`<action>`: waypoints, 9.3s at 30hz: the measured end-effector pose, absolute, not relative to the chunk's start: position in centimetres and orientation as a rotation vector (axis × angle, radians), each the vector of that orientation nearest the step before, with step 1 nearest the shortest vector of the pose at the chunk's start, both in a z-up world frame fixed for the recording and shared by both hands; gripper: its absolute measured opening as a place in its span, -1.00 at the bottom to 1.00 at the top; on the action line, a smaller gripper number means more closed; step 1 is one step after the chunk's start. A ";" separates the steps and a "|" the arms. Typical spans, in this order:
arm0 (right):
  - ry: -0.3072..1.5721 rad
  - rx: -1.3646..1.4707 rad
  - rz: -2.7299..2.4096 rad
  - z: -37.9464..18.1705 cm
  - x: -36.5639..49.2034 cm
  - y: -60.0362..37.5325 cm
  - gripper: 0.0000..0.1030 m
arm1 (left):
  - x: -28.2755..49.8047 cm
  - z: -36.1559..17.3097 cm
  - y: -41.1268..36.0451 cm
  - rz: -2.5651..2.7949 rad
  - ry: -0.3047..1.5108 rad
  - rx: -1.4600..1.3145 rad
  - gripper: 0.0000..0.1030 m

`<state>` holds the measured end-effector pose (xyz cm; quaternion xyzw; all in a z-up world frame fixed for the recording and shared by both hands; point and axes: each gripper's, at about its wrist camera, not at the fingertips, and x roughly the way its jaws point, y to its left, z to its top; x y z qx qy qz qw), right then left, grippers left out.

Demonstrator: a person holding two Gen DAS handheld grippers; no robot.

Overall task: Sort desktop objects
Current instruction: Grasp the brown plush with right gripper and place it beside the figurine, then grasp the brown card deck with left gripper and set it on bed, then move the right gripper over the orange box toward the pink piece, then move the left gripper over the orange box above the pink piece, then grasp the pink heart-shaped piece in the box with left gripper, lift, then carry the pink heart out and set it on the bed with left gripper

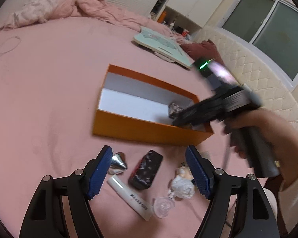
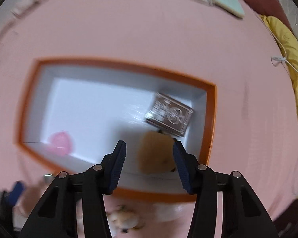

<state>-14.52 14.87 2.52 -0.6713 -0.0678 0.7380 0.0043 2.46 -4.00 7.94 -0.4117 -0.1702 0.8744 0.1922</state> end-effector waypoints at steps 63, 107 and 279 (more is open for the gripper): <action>1.607 -1.327 2.780 6.7 4.1 30.6 0.18 | -14.8 2.8 16.4 2.169 0.227 -1.560 0.27; 0.362 -1.659 2.830 4.5 7.7 20.6 0.18 | 7.6 4.0 -2.2 2.571 -0.186 -1.458 0.62; 0.661 -1.714 2.854 9.8 -6.6 24.6 0.54 | 4.8 1.5 6.2 2.076 -0.088 -1.846 -0.31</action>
